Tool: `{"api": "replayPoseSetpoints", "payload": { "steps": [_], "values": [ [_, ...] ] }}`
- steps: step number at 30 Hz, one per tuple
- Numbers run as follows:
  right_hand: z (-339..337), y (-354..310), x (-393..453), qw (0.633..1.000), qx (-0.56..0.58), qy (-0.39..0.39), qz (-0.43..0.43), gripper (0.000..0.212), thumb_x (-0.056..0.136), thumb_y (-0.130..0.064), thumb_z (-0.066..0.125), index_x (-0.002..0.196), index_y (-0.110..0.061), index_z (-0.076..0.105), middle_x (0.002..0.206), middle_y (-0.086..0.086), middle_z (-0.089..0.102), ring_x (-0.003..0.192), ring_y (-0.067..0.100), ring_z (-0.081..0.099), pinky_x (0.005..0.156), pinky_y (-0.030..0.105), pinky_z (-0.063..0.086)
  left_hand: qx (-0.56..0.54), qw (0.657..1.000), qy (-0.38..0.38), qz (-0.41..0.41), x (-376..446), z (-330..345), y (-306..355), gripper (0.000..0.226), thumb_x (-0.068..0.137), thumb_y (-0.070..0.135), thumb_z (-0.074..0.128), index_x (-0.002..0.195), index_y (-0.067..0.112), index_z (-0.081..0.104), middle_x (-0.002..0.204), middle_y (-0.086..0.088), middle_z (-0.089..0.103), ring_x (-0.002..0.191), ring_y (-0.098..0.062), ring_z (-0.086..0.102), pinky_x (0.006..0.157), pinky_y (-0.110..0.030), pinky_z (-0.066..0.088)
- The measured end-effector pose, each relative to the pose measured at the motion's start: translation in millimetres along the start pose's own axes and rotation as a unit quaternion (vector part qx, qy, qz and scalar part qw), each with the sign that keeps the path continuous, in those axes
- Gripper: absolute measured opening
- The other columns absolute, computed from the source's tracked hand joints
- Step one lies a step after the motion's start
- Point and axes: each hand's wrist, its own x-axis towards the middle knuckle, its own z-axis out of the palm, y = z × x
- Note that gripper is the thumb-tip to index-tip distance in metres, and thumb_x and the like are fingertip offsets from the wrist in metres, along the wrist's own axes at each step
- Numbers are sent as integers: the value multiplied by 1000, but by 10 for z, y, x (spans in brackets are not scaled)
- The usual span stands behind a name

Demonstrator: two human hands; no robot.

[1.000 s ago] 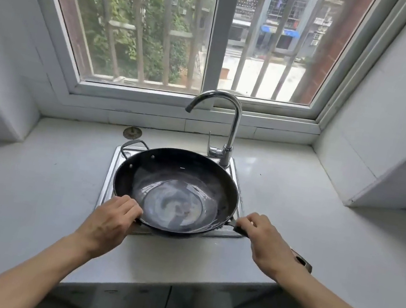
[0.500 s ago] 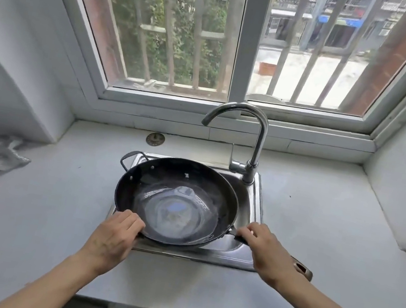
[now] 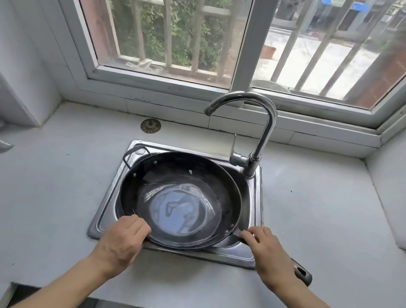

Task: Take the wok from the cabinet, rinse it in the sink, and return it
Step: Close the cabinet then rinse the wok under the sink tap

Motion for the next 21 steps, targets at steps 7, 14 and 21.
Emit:
{"api": "replayPoseSetpoints", "payload": {
  "steps": [7,14,21],
  "values": [
    [124,59,26,998,47,2,29,71,57,18,68,112,-25,55,107,-2,54,95,21,50,69,32,49,5,1000,-18,11,66,-43,14,25,68,0,70,79,16,53,77,-1,50,69,-23,46,66,-31,36],
    [129,70,47,994,92,7,57,58,68,12,66,106,-31,53,104,-7,54,89,17,47,69,32,47,-10,996,-90,25,173,-267,36,15,80,32,58,83,21,50,81,6,50,74,-18,45,65,-30,39],
    [90,106,43,990,128,10,59,41,73,3,66,101,-27,58,102,-7,56,91,17,49,74,33,49,-22,996,-60,-57,416,-405,120,44,87,58,50,109,21,59,89,9,59,79,-13,55,69,-29,49]
  ]
}}
